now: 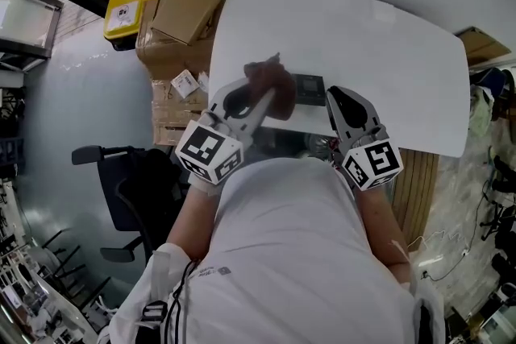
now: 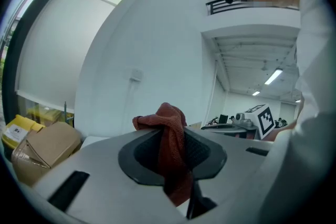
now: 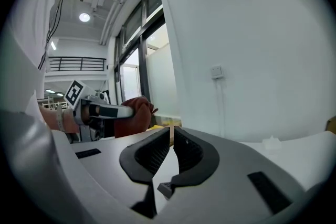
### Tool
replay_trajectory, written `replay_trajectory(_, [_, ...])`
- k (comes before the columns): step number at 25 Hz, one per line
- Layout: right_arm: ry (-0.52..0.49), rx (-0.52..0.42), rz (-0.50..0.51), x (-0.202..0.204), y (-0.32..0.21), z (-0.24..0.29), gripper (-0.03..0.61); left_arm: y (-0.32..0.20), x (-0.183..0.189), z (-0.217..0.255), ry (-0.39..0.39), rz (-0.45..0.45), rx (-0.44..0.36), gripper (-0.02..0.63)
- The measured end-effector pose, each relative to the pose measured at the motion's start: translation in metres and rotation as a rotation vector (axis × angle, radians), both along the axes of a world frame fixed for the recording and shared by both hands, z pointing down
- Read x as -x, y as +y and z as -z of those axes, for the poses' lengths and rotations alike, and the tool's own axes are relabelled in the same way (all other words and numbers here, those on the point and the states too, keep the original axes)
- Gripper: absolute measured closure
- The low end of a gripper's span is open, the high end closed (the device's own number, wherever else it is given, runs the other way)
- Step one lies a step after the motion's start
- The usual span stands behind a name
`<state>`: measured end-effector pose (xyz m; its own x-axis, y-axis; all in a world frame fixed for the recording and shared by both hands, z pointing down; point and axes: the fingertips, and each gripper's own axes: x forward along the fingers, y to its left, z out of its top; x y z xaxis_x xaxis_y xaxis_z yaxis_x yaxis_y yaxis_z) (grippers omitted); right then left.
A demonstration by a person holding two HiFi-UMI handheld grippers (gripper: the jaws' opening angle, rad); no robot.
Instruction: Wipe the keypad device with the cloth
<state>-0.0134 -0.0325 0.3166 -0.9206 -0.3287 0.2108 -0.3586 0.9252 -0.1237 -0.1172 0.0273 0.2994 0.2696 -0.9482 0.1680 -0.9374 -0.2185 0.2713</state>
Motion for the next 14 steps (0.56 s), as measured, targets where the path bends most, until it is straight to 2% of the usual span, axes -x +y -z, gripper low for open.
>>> replay_trajectory(14, [-0.001, -0.006, 0.008, 0.0026, 0.0020, 0.0070, 0.540, 0.0075, 0.0086, -0.0004, -0.002, 0.041, 0.001, 0.537])
